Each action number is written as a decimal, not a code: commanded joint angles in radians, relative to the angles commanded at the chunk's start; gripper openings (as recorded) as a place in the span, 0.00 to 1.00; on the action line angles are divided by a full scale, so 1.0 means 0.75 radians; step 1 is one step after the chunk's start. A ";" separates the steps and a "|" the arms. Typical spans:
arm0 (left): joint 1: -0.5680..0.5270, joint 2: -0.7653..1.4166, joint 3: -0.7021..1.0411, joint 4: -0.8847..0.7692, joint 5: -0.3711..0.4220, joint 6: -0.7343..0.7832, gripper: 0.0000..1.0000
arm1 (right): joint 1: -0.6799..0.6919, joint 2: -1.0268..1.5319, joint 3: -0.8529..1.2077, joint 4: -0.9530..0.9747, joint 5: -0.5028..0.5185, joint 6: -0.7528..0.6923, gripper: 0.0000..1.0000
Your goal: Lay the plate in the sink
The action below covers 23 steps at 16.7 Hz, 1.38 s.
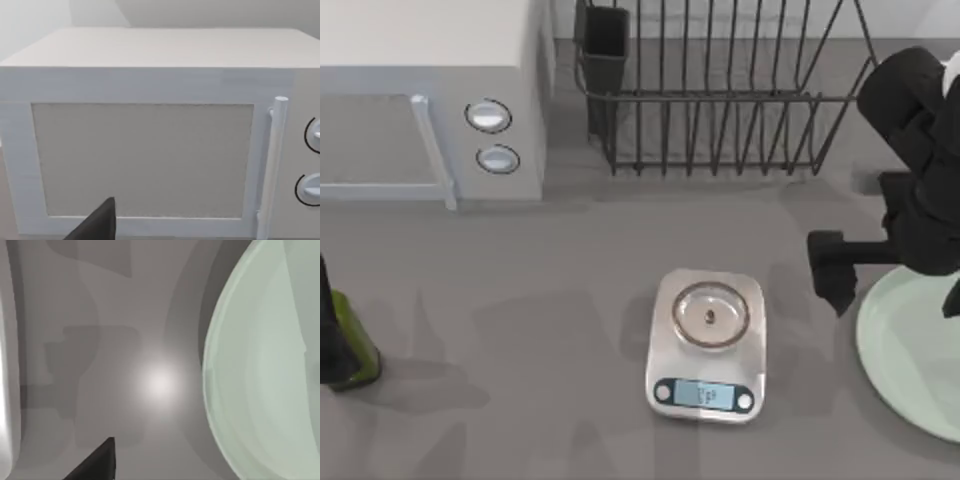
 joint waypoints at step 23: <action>0.000 0.000 0.000 0.000 0.000 0.000 1.00 | 0.004 0.236 -0.300 0.536 0.001 0.007 0.85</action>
